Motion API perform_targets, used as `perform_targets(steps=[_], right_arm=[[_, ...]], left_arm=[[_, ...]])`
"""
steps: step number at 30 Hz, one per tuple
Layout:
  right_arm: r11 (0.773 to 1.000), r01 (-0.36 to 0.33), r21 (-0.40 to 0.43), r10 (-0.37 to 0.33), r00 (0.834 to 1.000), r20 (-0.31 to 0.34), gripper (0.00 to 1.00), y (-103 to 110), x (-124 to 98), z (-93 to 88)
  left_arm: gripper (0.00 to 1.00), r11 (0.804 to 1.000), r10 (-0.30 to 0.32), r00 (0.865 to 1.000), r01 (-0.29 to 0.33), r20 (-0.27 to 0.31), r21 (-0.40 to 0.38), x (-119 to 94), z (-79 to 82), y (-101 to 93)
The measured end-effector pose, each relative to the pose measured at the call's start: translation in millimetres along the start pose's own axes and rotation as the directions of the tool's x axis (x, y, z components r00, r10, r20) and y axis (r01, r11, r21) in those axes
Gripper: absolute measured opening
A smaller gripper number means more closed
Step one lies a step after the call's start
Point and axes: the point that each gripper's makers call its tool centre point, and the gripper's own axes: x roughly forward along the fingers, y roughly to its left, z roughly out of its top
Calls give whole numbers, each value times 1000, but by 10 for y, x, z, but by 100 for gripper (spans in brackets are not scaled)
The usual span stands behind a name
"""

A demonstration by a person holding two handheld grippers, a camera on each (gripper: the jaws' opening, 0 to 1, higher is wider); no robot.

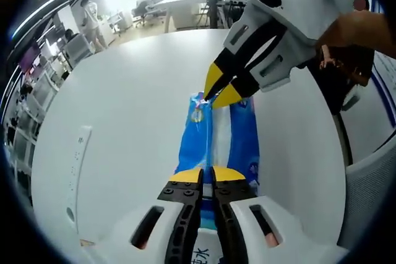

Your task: Operate the shoe box by opening the lid, removing the specified soft item, and placing it in the target area until the item is outside and the box remains undamaged.

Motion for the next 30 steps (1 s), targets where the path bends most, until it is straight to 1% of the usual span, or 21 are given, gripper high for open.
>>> perform_targets(steps=[2, 8, 9, 13, 16, 20, 23, 27, 30], right_arm=[[1000, -2, -7, 2, 1000, -2, 2, 13, -22, -1], [1000, -19, -11, 19, 1000, -1, 5, 58, -63, 13], [1000, -20, -9, 20, 1000, -2, 6, 60, -70, 14], [1000, -24, -8, 24, 1000, 4, 9, 87, -117, 36], [1000, -23, -12, 23, 1000, 10, 13, 100, -154, 52], [1000, -24, -6, 25, 999, 25, 15, 126, -216, 73], [1000, -26, 1, 26, 999, 31, 19, 144, -254, 80], [999, -30, 13, 30, 999, 45, 25, 183, -314, 101], [999, -37, 11, 36, 998, 49, 28, 230, -335, 103]], left_arm=[[5, 1000, 9, 1000, -9, -1, 5, -28, -6, 11], [8, 1000, 13, 1000, -13, 9, -18, -114, -9, 2], [8, 1000, 11, 1000, -11, 10, -20, -100, -12, 14], [13, 999, 12, 1000, -11, 23, -34, -150, -3, 6], [15, 997, 18, 999, -16, 40, -70, -203, 16, 7], [19, 997, 23, 998, -19, 55, -77, -270, 40, -16], [19, 997, 15, 997, -8, 81, -79, -337, 61, -66], [22, 996, 21, 996, -13, 91, -87, -408, 41, -94], [25, 995, 33, 995, -23, 99, -100, -463, 21, -108]])
